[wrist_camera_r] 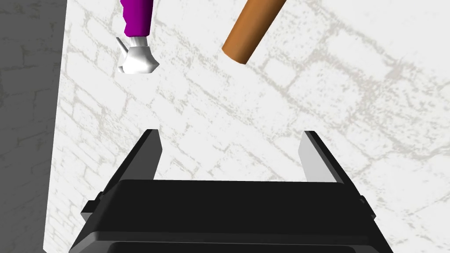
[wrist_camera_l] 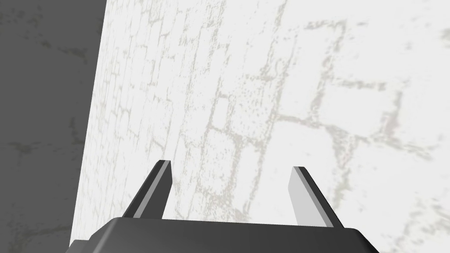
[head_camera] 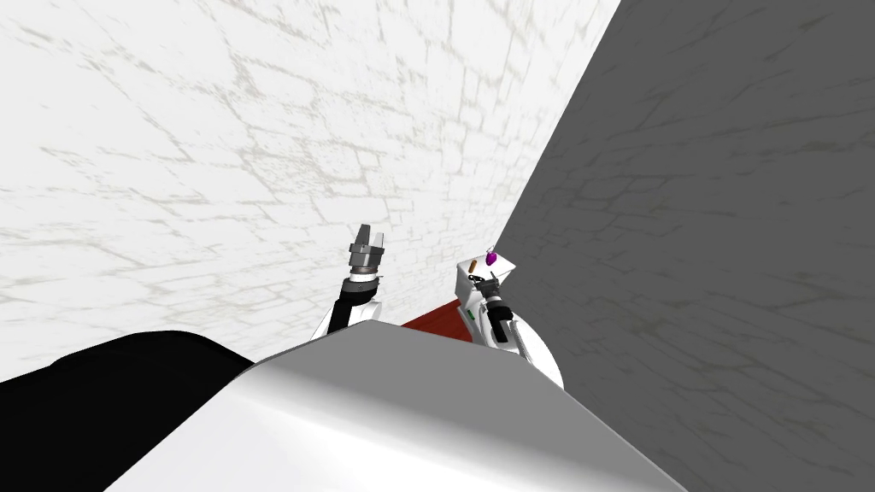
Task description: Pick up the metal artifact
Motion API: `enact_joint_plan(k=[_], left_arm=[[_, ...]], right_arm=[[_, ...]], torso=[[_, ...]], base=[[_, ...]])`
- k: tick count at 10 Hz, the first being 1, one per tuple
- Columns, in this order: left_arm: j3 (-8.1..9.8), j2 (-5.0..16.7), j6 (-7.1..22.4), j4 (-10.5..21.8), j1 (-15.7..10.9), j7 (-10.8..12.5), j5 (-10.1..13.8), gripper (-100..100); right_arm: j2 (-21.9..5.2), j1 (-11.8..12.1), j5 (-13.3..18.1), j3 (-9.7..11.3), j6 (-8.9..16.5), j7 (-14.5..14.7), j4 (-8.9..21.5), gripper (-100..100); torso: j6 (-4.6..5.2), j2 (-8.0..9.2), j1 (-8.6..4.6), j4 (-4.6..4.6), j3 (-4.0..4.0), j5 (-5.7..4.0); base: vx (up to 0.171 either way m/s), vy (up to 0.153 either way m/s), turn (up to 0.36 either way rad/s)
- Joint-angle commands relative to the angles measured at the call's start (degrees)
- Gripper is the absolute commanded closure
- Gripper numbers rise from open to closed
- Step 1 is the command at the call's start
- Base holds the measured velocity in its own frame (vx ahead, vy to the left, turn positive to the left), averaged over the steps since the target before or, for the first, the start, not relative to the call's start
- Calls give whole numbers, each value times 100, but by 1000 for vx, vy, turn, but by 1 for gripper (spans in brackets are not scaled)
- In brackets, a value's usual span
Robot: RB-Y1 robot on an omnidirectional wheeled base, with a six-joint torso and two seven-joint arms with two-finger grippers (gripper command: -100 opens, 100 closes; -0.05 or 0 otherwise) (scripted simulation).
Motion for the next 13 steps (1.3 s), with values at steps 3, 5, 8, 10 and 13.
enact_joint_plan(k=[3,5,8,10,13], left_arm=[[0,0,0,0,0,0,0,0],[0,0,0,0,0,0,0,0],[0,0,0,0,0,0,0,0],[0,0,0,0,0,0,0,0],[0,0,0,0,0,0,0,0]], right_arm=[[24,-132,570,70,268,395,357,-100],[43,-192,857,93,372,573,523,-100],[96,-306,1328,131,567,905,835,-100],[131,-359,1548,148,658,1057,979,-100],[217,-456,1942,176,823,1334,1238,-100]], torso=[[0,0,0,0,0,0],[-1,-1,0,0,-1,0],[1,0,-1,0,0,0],[1,0,-1,0,0,0],[1,-1,-2,0,-1,0]], base=[[6,-1,63],[9,-3,76],[8,-5,58],[7,-7,44],[9,-9,57]])
